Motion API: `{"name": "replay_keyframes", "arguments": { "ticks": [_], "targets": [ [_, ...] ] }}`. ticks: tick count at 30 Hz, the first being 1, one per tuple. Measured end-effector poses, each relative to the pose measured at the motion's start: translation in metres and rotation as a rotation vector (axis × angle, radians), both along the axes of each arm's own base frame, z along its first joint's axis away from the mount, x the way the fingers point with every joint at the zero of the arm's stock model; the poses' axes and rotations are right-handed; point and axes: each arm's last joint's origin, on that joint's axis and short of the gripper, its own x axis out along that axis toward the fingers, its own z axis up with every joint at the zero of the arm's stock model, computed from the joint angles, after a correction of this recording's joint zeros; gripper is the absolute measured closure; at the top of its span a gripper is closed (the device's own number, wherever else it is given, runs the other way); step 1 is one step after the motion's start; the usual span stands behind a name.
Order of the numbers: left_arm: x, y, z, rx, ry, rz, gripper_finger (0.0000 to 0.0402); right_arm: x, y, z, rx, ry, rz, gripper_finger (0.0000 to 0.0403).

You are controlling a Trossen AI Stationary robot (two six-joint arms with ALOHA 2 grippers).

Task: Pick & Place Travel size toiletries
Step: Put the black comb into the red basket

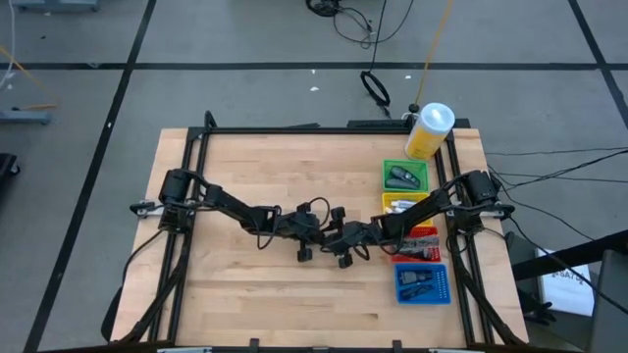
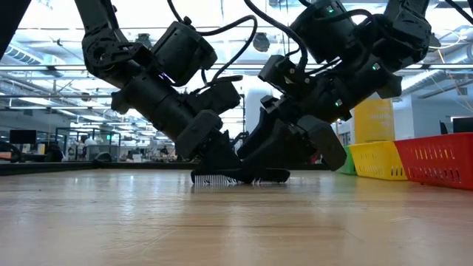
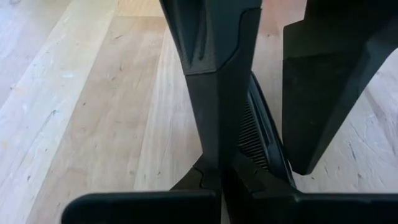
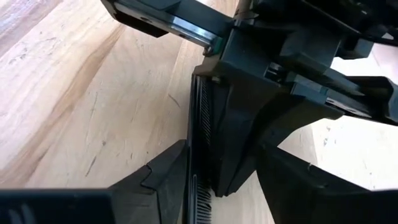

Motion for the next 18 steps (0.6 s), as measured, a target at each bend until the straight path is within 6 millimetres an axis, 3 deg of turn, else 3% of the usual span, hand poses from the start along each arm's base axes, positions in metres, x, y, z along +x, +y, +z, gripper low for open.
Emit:
{"name": "replay_keyframes", "arguments": {
  "ticks": [8,18],
  "targets": [
    [0.000,0.000,0.000,-0.003,0.001,0.001,0.0401,0.000,-0.004,-0.001,-0.003,0.019,-0.005,0.0264],
    [0.000,-0.001,0.000,-0.003,0.001,-0.005,0.0401,-0.005,-0.018,-0.009,0.044,0.116,-0.054,0.0270]
  ]
}}
